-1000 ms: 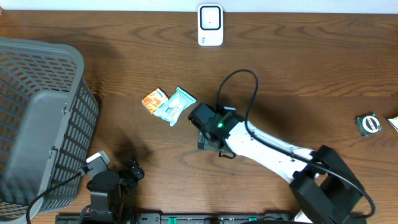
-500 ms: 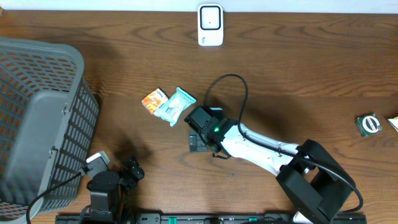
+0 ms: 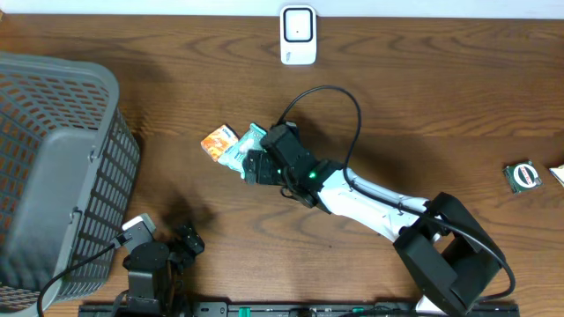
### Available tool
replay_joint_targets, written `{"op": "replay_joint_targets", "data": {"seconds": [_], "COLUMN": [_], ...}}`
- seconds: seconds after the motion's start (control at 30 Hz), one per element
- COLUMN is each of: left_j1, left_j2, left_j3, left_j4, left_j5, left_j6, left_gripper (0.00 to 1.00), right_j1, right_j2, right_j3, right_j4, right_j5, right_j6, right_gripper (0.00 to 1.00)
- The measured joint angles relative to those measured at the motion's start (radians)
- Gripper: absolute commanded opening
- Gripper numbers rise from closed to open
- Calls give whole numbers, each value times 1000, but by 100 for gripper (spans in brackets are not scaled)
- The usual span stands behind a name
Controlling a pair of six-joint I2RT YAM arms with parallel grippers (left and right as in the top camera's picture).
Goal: Scan the item barcode
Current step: 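Lower the right gripper onto the green wipes pouch and grasp it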
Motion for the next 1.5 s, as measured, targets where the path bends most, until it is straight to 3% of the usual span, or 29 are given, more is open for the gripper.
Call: {"op": "replay_joint_targets", "data": {"seconds": [0.2, 0.33, 0.4, 0.53, 0.57, 0.77, 0.9, 1.03, 1.13, 1.17, 1.2, 1.23, 1.33, 1.5], "left_j1": [0, 0, 0, 0, 0, 0, 0, 0, 0, 0, 0, 0, 0, 0], "left_j2": [0, 0, 0, 0, 0, 0, 0, 0, 0, 0, 0, 0, 0, 0], "left_j3": [0, 0, 0, 0, 0, 0, 0, 0, 0, 0, 0, 0, 0, 0], "left_j4": [0, 0, 0, 0, 0, 0, 0, 0, 0, 0, 0, 0, 0, 0], "left_j5": [0, 0, 0, 0, 0, 0, 0, 0, 0, 0, 0, 0, 0, 0], "left_j6": [0, 0, 0, 0, 0, 0, 0, 0, 0, 0, 0, 0, 0, 0], "left_gripper": [98, 98, 98, 98, 98, 98, 98, 98, 98, 98, 98, 98, 98, 98], "right_j1": [5, 5, 5, 3, 3, -20, -73, -137, -150, -150, -148, -147, -144, -139], "right_j2": [122, 185, 208, 256, 259, 261, 196, 69, -24, -48, -90, -101, -123, -135], "right_j3": [6, 24, 38, 65, 66, 74, 79, 50, 26, 24, 22, 22, 22, 22], "right_j4": [155, 274, 297, 284, 274, 244, 43, -258, -458, -503, -564, -576, -611, -602], "right_j5": [-3, -17, -36, -60, -61, -109, -153, -139, -109, -99, -66, -51, 55, 115], "right_j6": [98, 117, 127, 144, 145, 124, 77, -149, -420, -483, -581, -608, -640, -569], "right_gripper": [87, 77, 63, 5, 1, 1, 1, 1, 1, 14, 89, 99, 99, 99]}}
